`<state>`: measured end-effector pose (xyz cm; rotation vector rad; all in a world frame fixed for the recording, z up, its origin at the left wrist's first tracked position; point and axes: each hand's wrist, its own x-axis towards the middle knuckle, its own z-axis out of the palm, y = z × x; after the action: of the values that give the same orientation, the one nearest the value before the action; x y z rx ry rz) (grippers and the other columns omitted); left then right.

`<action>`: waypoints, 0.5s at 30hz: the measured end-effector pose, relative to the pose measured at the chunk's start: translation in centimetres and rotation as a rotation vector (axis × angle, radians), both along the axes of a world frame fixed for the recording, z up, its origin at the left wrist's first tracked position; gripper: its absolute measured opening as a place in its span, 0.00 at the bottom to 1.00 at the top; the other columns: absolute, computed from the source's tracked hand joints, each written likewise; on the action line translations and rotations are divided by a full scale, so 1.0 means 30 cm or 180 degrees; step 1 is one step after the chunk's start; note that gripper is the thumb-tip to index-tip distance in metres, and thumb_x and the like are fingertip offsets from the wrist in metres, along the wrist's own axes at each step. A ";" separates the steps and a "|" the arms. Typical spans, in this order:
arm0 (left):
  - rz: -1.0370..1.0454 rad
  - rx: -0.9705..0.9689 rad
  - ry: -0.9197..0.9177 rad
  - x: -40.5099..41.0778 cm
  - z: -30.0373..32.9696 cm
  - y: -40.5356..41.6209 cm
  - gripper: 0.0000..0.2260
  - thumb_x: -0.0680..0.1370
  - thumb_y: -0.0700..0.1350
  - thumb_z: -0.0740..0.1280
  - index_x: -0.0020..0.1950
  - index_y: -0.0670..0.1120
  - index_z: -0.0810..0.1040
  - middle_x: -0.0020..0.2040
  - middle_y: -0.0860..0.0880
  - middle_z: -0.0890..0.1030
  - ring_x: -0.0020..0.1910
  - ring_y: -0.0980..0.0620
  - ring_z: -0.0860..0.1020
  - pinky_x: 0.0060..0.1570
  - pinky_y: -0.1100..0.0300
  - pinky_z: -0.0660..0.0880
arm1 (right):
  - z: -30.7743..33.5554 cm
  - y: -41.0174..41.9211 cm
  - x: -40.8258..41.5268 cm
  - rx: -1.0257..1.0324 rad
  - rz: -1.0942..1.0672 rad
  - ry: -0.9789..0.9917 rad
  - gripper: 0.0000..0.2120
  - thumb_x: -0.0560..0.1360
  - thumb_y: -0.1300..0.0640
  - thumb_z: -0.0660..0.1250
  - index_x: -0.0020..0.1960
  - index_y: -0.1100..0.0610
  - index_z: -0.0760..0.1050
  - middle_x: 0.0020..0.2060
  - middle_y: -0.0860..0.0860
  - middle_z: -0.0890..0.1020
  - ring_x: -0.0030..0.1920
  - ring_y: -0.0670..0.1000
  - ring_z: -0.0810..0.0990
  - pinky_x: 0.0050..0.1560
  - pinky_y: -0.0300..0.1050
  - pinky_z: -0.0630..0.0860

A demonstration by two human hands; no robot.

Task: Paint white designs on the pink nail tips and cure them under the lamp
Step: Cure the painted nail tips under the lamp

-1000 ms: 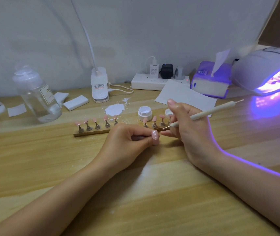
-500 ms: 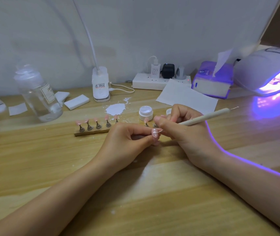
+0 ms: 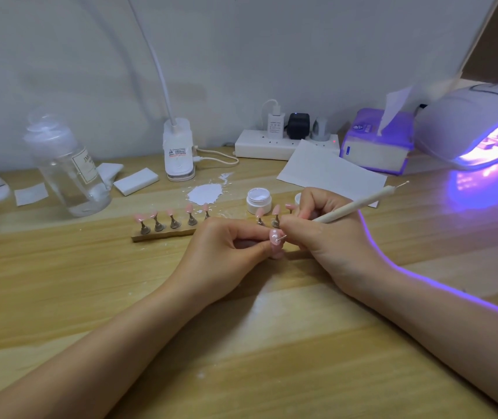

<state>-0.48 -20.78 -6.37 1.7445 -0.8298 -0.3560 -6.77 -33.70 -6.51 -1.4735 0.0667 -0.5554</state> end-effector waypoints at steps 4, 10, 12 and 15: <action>-0.0002 -0.0004 -0.0013 0.001 0.000 0.000 0.04 0.71 0.38 0.71 0.44 0.42 0.84 0.37 0.52 0.84 0.35 0.68 0.77 0.38 0.76 0.70 | 0.004 0.005 -0.001 0.0043 0.0057 0.0009 0.19 0.64 0.75 0.64 0.24 0.55 0.64 0.21 0.50 0.76 0.31 0.40 0.80 0.28 0.31 0.73; -0.0007 0.0014 -0.0047 0.001 0.002 -0.002 0.04 0.71 0.39 0.71 0.43 0.43 0.84 0.37 0.52 0.84 0.37 0.68 0.78 0.40 0.76 0.71 | 0.001 0.001 0.001 -0.0011 -0.0053 -0.0008 0.17 0.59 0.71 0.68 0.24 0.56 0.64 0.23 0.53 0.74 0.36 0.40 0.82 0.30 0.32 0.74; -0.0009 0.0017 -0.0048 0.002 0.001 -0.003 0.03 0.71 0.39 0.71 0.43 0.44 0.84 0.37 0.53 0.84 0.36 0.68 0.78 0.40 0.76 0.71 | 0.001 0.001 0.001 -0.0056 -0.0060 0.0004 0.18 0.63 0.75 0.66 0.26 0.58 0.63 0.20 0.48 0.74 0.35 0.38 0.82 0.30 0.29 0.73; -0.0012 0.0022 -0.0051 0.003 0.000 -0.002 0.03 0.71 0.39 0.71 0.43 0.43 0.84 0.37 0.52 0.84 0.36 0.68 0.78 0.40 0.76 0.71 | 0.002 0.003 0.001 -0.0154 -0.0038 0.0036 0.18 0.64 0.75 0.65 0.26 0.58 0.63 0.19 0.47 0.73 0.34 0.37 0.81 0.30 0.28 0.73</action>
<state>-0.38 -20.84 -6.38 1.7546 -0.8444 -0.3481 -6.74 -33.61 -6.44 -1.5244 0.0713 -0.5618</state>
